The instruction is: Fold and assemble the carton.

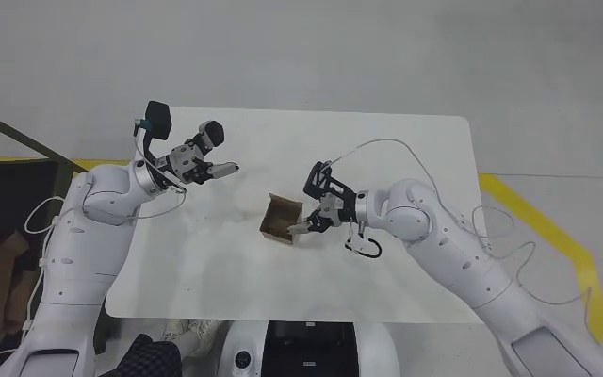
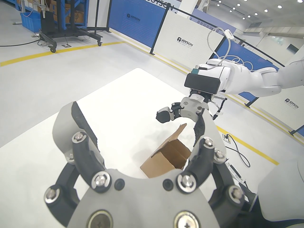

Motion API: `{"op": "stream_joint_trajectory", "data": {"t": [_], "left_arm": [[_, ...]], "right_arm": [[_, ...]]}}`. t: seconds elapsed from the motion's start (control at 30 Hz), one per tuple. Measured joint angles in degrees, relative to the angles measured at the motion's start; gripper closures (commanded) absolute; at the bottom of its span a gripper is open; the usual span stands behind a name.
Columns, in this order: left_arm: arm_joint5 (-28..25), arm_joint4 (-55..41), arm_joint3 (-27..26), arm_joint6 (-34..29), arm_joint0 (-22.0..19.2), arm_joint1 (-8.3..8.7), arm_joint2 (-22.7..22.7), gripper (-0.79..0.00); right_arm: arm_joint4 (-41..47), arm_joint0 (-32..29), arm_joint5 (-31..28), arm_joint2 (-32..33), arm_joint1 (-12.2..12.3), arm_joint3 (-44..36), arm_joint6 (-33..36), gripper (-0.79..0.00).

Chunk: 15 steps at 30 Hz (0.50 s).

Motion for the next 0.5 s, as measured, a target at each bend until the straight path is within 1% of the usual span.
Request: {"op": "stream_joint_trajectory", "data": {"t": [0.07,0.17,0.23,0.33,0.37,0.5], "left_arm": [[0.0,0.0,0.0,0.0,0.0,0.00,0.0,-0.785],[0.0,0.0,0.0,0.0,0.0,0.00,0.0,-0.785],[0.0,0.0,0.0,0.0,0.0,0.00,0.0,-0.785],[0.0,0.0,0.0,0.0,0.0,0.00,0.0,-0.785],[0.0,0.0,0.0,0.0,0.0,0.00,0.0,-0.785],[0.0,0.0,0.0,0.0,0.0,0.00,0.0,-0.785]], "right_arm": [[-0.6,0.6,0.7,-0.9,-0.6,0.4,-1.0,-0.779],[-2.6,1.4,2.2,-2.2,-1.4,1.4,-2.7,-0.671],[-4.3,1.8,3.4,-3.1,-1.9,2.4,-3.7,-0.646],[-5.3,2.3,4.3,-3.9,-2.6,4.2,-5.0,-0.576],[-5.2,2.5,4.3,-4.0,-2.8,4.8,-5.3,-0.499],[-4.7,2.9,3.4,-4.1,-3.3,6.3,-6.0,-0.419]]}}
